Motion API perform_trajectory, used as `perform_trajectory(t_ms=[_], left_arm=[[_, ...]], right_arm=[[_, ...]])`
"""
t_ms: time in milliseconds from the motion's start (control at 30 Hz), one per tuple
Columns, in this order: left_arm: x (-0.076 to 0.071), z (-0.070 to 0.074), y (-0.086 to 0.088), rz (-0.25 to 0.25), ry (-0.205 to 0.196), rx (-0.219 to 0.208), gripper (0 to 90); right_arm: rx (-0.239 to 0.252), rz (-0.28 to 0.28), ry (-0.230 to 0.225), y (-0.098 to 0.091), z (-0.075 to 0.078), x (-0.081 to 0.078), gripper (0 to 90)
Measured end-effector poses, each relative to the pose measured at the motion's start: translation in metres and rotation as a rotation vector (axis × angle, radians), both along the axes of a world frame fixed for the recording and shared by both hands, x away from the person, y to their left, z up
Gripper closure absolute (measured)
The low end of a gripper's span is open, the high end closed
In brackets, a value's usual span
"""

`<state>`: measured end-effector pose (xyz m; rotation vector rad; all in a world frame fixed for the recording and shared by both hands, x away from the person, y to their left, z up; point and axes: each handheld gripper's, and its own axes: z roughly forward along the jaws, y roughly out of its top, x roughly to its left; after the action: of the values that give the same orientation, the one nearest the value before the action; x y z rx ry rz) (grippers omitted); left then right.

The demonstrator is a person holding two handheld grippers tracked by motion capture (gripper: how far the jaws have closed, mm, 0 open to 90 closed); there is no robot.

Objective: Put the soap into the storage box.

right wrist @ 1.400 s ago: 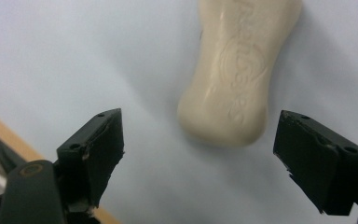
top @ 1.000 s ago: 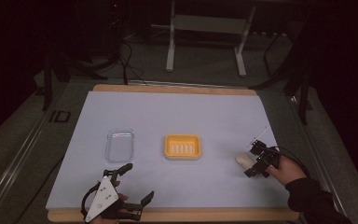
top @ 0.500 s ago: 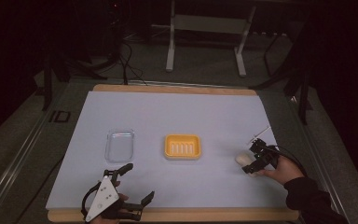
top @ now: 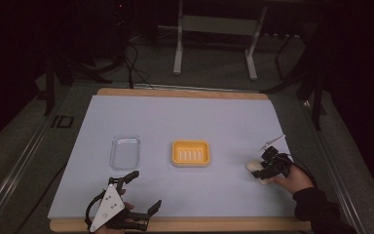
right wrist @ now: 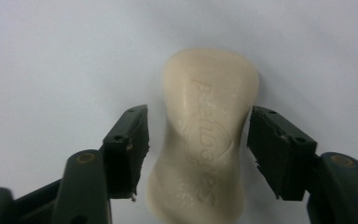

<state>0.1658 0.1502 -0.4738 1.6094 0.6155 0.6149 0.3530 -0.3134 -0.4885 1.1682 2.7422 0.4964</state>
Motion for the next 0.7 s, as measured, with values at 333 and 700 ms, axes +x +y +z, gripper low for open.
perform_trajectory(t_ms=[333,700], left_arm=[[0.0,0.0,0.0,0.0,-0.002,-0.001,0.0],[0.0,0.0,-0.001,-0.003,0.001,0.002,0.0]], right_arm=[[-0.019,-0.022,-0.009,0.001,-0.012,-0.001,44.6],[-0.032,-0.029,-0.028,0.003,-0.014,-0.003,48.1]])
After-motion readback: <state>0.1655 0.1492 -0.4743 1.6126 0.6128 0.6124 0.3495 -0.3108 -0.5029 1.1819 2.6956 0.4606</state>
